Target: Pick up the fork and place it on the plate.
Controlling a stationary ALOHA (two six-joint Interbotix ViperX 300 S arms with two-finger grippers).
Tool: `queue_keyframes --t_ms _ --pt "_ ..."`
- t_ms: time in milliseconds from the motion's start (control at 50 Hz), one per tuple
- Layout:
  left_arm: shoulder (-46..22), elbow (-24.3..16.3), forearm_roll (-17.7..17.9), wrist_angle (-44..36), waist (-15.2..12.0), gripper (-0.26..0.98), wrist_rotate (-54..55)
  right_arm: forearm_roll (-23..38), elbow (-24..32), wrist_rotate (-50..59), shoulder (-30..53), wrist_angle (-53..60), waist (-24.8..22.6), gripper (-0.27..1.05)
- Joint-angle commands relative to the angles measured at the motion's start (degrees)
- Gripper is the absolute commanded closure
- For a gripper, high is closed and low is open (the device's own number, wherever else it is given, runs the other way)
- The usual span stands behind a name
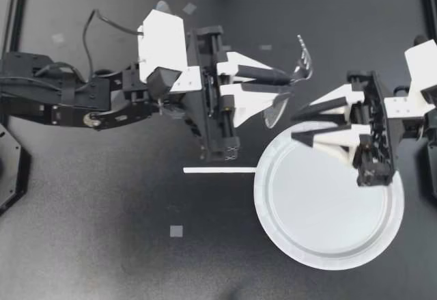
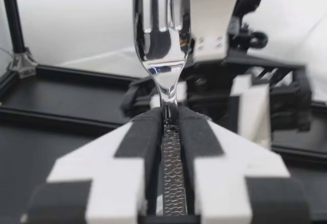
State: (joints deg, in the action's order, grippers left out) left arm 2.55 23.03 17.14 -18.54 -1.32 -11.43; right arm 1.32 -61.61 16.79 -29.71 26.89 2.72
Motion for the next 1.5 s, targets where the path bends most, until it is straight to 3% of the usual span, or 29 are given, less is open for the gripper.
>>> queue_keyframes --t_ms 0,720,820,1040,1220,1360,1480 --pt "0.3 -2.6 -0.2 0.6 -0.2 0.65 0.4 -0.2 -0.4 -0.5 -0.6 0.5 1.5 0.30" --pt "0.1 -3.1 -0.3 0.4 0.9 0.65 1.1 1.1 3.0 -0.1 6.2 7.2 1.5 0.33" --pt "0.3 -3.1 -0.4 0.4 0.9 0.65 1.1 1.1 2.6 -0.1 5.9 7.0 1.5 0.43" --pt "0.4 -2.8 -0.5 0.4 0.8 0.64 1.1 3.3 2.6 -0.5 4.5 7.1 1.5 0.91" --pt "0.4 -2.5 -0.6 0.7 0.9 0.62 0.6 3.3 3.0 0.2 3.6 4.8 1.1 0.96" --pt "0.4 -2.7 -2.1 4.1 0.8 0.39 0.4 3.3 3.1 0.4 3.6 3.1 0.4 0.96" --pt "0.0 -3.0 -2.0 6.0 0.9 0.01 0.5 3.3 3.1 0.1 3.4 2.4 0.4 0.96"
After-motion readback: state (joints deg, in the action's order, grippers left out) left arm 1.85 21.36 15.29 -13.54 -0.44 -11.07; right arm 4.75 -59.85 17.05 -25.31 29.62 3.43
